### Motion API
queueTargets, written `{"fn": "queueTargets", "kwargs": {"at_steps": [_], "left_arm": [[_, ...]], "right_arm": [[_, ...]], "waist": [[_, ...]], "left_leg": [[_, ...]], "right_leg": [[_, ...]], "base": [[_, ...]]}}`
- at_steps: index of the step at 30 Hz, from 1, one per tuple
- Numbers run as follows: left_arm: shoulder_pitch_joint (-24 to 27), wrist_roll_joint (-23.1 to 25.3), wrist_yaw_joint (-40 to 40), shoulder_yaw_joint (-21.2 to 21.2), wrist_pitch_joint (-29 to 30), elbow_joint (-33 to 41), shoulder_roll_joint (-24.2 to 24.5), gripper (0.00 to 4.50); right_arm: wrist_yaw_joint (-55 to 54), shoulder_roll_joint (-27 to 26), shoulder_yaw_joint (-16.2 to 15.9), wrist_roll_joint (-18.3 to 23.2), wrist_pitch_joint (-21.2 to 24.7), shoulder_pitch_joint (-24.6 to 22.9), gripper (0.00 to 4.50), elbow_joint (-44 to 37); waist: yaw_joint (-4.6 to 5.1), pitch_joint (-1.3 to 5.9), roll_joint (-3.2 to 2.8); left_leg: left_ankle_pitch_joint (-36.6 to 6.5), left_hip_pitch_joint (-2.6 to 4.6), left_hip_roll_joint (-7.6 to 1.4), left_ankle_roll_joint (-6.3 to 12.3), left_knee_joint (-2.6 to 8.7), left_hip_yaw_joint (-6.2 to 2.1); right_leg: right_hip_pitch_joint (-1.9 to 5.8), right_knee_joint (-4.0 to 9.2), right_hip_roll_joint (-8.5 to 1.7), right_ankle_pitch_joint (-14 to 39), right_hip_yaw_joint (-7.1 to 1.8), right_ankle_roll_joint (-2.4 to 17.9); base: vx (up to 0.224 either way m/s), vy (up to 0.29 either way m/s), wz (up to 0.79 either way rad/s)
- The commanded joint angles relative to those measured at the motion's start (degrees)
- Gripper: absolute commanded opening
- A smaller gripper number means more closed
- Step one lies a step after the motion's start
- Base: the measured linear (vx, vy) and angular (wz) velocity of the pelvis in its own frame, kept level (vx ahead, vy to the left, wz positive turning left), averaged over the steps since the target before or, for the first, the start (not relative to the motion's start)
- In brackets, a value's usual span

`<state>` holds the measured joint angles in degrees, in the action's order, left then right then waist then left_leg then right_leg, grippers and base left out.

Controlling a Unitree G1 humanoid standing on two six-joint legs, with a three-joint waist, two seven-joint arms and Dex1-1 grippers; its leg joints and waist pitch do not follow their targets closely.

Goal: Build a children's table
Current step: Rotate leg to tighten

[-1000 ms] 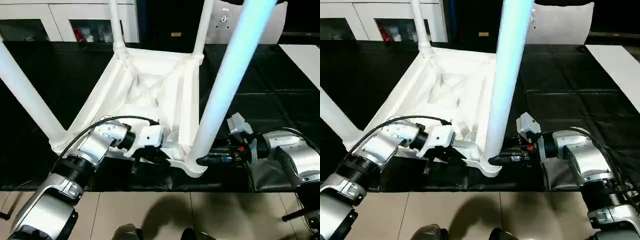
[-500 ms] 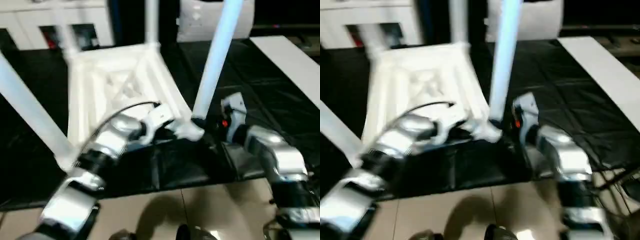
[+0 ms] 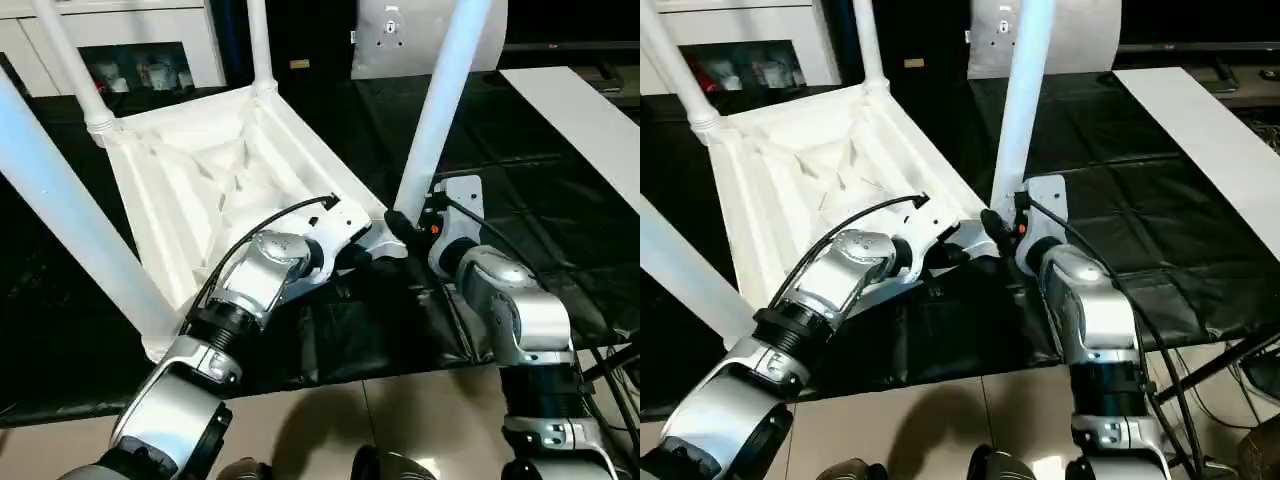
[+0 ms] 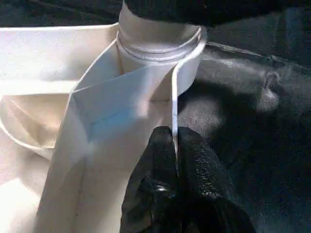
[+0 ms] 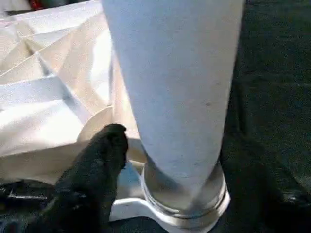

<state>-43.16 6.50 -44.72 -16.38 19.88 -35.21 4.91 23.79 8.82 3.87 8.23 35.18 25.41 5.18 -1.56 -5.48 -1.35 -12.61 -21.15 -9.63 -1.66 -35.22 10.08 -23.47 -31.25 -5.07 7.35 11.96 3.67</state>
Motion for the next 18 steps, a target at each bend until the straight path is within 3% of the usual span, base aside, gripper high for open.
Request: {"fn": "queueTargets", "kwargs": {"at_steps": [1,5,9,15,16,18], "left_arm": [[-0.4,-1.8,-4.3,-0.2,-4.3,4.8,1.4,0.00],[0.5,-2.2,-6.6,-0.2,-5.6,5.3,3.7,0.00],[1.9,-3.3,-14.4,-1.4,-10.7,4.1,7.8,0.00],[2.9,-5.1,-25.0,-3.4,-18.1,3.6,10.7,0.00],[2.8,-5.1,-26.2,-3.6,-19.2,3.1,11.0,0.00],[2.7,-5.4,-29.1,-4.6,-22.1,2.3,11.9,0.00]], "right_arm": [[7.1,2.1,-2.6,3.3,-0.4,-1.3,3.52,-1.6],[12.0,5.7,-1.9,4.0,-2.2,-1.9,3.87,-1.0],[25.8,13.7,-0.3,6.0,-9.8,-2.4,4.19,3.2],[40.0,22.4,-4.9,6.1,-16.2,-3.7,4.45,3.9],[41.9,23.3,-5.7,5.6,-18.2,-3.7,4.45,4.4],[45.7,24.3,-6.5,5.9,-21.1,-3.0,4.45,6.4]], "waist": [[-0.60,5.28,0.59],[-0.87,5.19,0.56],[-1.60,5.16,0.55],[-2.77,5.22,0.64],[-3.16,5.31,0.39],[-3.75,5.30,0.52]], "left_leg": [[-0.3,0.32,-4.54,8.51,3.55,-2.36],[-0.8,0.37,-4.56,8.57,3.52,-2.21],[-3.4,0.60,-4.50,7.37,3.55,-1.99],[-2.9,0.47,-4.74,7.75,3.56,-2.16],[-2.6,0.69,-4.87,7.80,3.50,-2.04],[-3.0,0.78,-4.91,7.75,3.54,-1.90]], "right_leg": [[4.74,2.96,-6.02,13.0,-5.25,3.2],[4.53,2.91,-5.97,13.2,-5.21,4.0],[4.49,3.42,-6.01,16.6,-5.18,2.9],[4.58,3.18,-5.95,16.5,-5.12,2.7],[4.37,3.16,-5.97,16.2,-5.21,3.0],[4.24,3.17,-5.96,16.4,-5.23,3.3]], "base": [[0.000,0.000,0.00],[0.000,0.000,0.00],[0.000,0.000,0.00],[0.000,0.000,0.00],[0.000,0.000,0.00],[0.000,0.000,0.00]]}}
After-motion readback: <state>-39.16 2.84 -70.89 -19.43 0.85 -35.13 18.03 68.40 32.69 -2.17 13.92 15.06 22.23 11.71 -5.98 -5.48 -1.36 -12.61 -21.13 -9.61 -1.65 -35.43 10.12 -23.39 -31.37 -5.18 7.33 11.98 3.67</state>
